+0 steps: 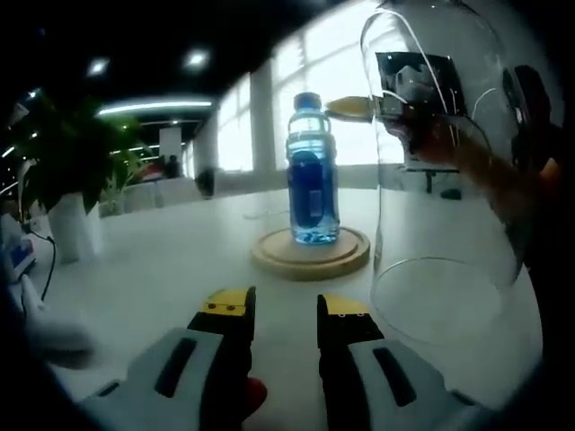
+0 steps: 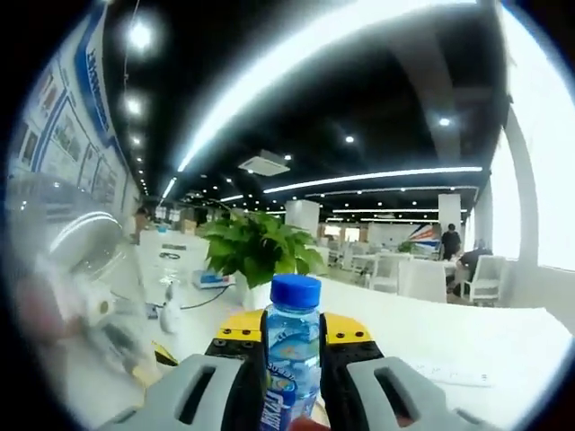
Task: Open the cover put in the Mizone put the cover back on
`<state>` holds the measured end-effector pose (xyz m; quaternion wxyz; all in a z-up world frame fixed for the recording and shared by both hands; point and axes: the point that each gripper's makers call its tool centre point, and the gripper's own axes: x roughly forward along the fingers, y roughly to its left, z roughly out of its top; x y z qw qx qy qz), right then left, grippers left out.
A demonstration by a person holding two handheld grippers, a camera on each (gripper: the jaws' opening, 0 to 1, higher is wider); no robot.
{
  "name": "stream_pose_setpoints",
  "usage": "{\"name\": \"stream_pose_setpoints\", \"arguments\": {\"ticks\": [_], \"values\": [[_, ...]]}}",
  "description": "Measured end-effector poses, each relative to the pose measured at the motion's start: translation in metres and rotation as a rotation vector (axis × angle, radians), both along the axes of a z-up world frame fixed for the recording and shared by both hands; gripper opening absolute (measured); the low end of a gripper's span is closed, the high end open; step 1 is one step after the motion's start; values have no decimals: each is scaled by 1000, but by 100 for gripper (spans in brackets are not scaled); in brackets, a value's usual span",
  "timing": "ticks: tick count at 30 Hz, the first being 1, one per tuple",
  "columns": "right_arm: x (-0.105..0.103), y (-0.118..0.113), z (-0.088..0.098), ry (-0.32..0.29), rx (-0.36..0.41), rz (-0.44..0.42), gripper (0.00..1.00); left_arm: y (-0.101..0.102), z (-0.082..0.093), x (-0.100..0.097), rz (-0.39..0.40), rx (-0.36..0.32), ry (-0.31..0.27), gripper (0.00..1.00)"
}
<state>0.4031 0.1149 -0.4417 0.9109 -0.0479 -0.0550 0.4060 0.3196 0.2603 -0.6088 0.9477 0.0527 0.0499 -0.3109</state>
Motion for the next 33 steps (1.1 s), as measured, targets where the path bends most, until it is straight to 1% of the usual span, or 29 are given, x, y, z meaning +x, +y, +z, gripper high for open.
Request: {"name": "stream_pose_setpoints", "arguments": {"ticks": [3,4,5,7,9,11,17,23,26,28,33], "values": [[-11,-1,-2,-38,-42,-23,15,2,2,1,12,-24,6,20],[-14,-1,-1,-42,-43,-22,15,4,3,2,21,-35,8,20],[-11,-2,-1,-45,-42,-22,15,6,3,2,31,-53,19,20],[-11,-4,0,-46,-38,-18,15,8,5,3,37,-80,28,20],[-18,-4,-1,-49,-34,-16,15,12,7,5,56,-114,40,19],[-23,-6,-1,-52,-30,-18,15,16,9,6,77,-134,35,19],[-31,-16,-4,-36,-4,-20,15,25,12,10,115,-188,52,19],[-35,-24,-10,-10,23,-28,13,25,13,11,118,-209,56,19],[-38,-28,-14,-8,24,-33,13,25,14,10,115,-216,57,19],[-41,-31,-16,-8,24,-33,13,23,15,10,111,-212,47,19],[-44,-38,-24,3,27,-31,13,21,14,9,103,-201,45,19]]}}
